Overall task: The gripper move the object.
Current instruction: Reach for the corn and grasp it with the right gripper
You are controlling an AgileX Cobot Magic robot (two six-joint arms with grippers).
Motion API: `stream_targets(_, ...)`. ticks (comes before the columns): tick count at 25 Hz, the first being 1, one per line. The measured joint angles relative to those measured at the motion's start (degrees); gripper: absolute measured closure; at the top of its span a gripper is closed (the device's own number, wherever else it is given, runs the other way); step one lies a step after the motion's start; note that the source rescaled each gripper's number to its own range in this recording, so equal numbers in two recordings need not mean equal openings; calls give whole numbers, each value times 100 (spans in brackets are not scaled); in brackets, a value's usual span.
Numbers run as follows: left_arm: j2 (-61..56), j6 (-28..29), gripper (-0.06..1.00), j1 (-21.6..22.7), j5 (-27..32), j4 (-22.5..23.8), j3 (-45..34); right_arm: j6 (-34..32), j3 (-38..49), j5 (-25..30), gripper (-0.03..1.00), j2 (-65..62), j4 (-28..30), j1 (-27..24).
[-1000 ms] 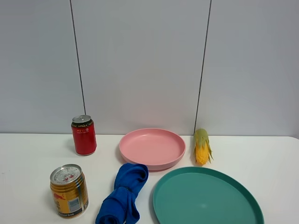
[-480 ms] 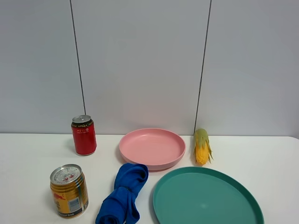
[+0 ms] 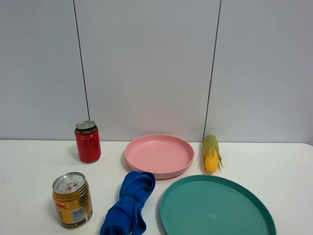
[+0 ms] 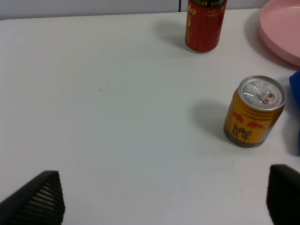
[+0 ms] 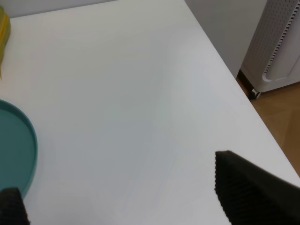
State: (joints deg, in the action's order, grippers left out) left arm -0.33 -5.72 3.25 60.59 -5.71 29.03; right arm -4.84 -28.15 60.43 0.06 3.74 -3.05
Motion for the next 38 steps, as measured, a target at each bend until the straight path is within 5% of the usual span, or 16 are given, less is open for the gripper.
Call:
stream_targets(14, 0, 0, -6, 0, 0, 0, 0, 215, -3499, -374, 18, 4299, -94, 0)
stream_targets(23, 0, 0, -6, 0, 0, 0, 0, -263, -3737, -1175, 12, 7271, 168, 1216)
stream_targets(26, 0, 0, -6, 0, 0, 0, 0, -674, -3737, -1753, 1, 8108, 161, 1282)
stream_targets(31, 0, 0, -6, 0, 0, 0, 0, -1187, -3947, -2475, -3, 9344, 57, 1282)
stream_targets(38, 0, 0, -6, 0, 0, 0, 0, -1500, -4907, -2587, -3, 10653, -209, 1282)
